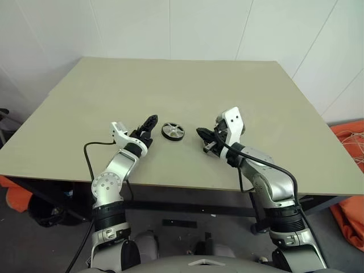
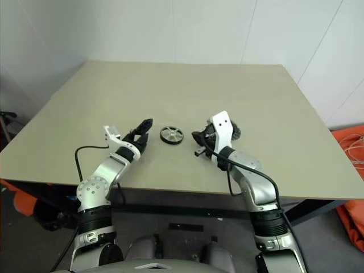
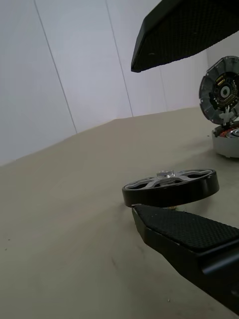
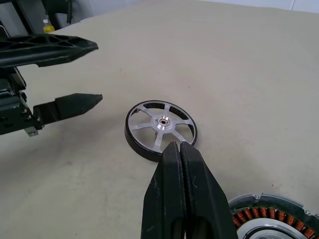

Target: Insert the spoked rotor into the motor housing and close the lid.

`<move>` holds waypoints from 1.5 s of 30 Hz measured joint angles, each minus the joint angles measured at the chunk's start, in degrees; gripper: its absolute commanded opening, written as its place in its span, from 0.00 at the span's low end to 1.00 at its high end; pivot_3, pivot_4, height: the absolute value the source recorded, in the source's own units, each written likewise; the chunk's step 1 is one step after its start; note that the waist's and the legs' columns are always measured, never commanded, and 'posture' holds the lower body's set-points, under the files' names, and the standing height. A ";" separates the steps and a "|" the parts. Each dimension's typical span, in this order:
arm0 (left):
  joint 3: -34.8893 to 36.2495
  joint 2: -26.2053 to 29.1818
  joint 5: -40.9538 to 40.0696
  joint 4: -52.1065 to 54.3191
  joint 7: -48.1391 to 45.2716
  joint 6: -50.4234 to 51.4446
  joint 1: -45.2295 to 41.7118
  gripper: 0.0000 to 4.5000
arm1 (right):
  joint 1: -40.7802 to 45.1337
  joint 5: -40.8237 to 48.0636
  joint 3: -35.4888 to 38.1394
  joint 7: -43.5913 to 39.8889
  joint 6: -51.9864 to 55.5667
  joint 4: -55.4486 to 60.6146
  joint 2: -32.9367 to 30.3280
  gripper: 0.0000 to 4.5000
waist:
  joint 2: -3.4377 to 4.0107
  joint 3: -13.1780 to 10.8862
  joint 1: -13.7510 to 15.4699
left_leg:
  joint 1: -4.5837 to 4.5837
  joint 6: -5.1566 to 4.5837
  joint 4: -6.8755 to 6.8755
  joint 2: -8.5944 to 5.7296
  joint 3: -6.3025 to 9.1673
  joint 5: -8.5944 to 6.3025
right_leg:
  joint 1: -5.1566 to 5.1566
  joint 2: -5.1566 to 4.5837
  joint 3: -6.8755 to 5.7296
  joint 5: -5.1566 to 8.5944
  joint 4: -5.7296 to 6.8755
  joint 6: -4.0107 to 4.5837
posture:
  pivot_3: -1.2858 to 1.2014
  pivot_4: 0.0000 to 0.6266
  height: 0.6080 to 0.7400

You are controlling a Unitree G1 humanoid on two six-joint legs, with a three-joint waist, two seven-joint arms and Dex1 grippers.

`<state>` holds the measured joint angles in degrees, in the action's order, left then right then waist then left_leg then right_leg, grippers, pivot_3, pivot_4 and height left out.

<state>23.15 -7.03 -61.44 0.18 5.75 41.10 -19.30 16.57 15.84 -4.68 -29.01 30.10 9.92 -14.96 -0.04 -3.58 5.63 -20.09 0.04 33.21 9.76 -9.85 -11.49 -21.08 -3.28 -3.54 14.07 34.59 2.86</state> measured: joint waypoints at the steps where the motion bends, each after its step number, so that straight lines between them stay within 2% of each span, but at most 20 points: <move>1: -0.14 -0.13 0.07 -0.45 0.11 0.00 -0.05 1.00 | 0.00 0.01 0.00 0.00 0.00 0.00 0.00 0.00 | 0.00 0.00 0.00 | 0.00 0.00 0.00 0.00 0.00 0.00 | 0.00 0.00 0.00 0.00 0.00 0.00 | 0.52 0.00 1.00; 20: -2.42 -1.56 4.55 -12.92 -0.58 0.04 -5.94 1.00 | 0.00 0.08 0.01 0.49 0.00 0.00 -0.02 0.00 | -0.01 -0.01 0.02 | -0.01 0.05 0.00 0.00 0.00 0.03 | -0.01 0.00 0.00 -0.03 0.01 0.04 | 0.52 0.00 1.00; 23: -2.41 -1.78 4.95 -13.81 -0.73 0.04 -6.28 0.86 | 0.00 0.08 0.01 0.54 0.00 0.00 0.00 0.00 | -0.01 -0.01 0.03 | -0.01 0.05 0.00 0.00 0.00 0.03 | -0.01 0.00 0.00 -0.10 0.00 0.17 | 0.52 0.00 1.00; 33: -1.79 -2.15 5.31 -15.27 -1.04 -0.03 -7.01 0.12 | 0.00 0.08 0.02 0.62 -0.02 0.00 0.00 0.00 | -0.01 -0.01 0.03 | -0.01 0.04 0.00 0.00 0.00 0.02 | -0.01 0.00 0.00 -0.11 0.00 0.20 | 0.52 0.00 1.00; 34: -1.55 -2.28 5.18 -15.27 -1.11 -0.08 -7.19 0.09 | 0.00 0.08 0.02 0.63 -0.02 0.00 0.00 0.00 | -0.01 -0.01 0.04 | -0.01 0.04 0.00 0.00 0.00 0.03 | 0.00 0.00 0.00 -0.11 0.00 0.20 | 0.52 0.00 1.00; 41: -0.88 -2.46 5.08 -15.23 -0.97 0.05 -7.29 0.09 | -0.04 0.26 0.06 0.60 -0.04 0.02 0.09 0.00 | -0.01 -0.01 -0.04 | 0.00 0.03 0.00 0.00 0.00 0.02 | 0.00 0.00 0.00 -0.11 0.01 0.19 | 0.52 0.00 1.00; 45: -0.85 -2.08 4.02 -14.19 -2.41 1.38 -6.02 0.09 | -3.03 4.16 1.85 -0.14 1.11 3.16 0.35 0.00 | -0.01 -0.01 0.09 | -0.03 -0.01 -0.01 -0.01 0.00 0.00 | -0.01 -0.01 0.00 -0.13 -0.01 0.24 | 0.52 0.00 1.00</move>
<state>22.30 -9.11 -57.42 -14.01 3.34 42.48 -25.32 13.54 20.00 -2.82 -29.15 31.21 13.08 -14.61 -0.05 -3.59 5.72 -20.12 0.04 33.20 9.75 -9.84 -11.49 -21.08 -3.29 -3.54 13.94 34.59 3.11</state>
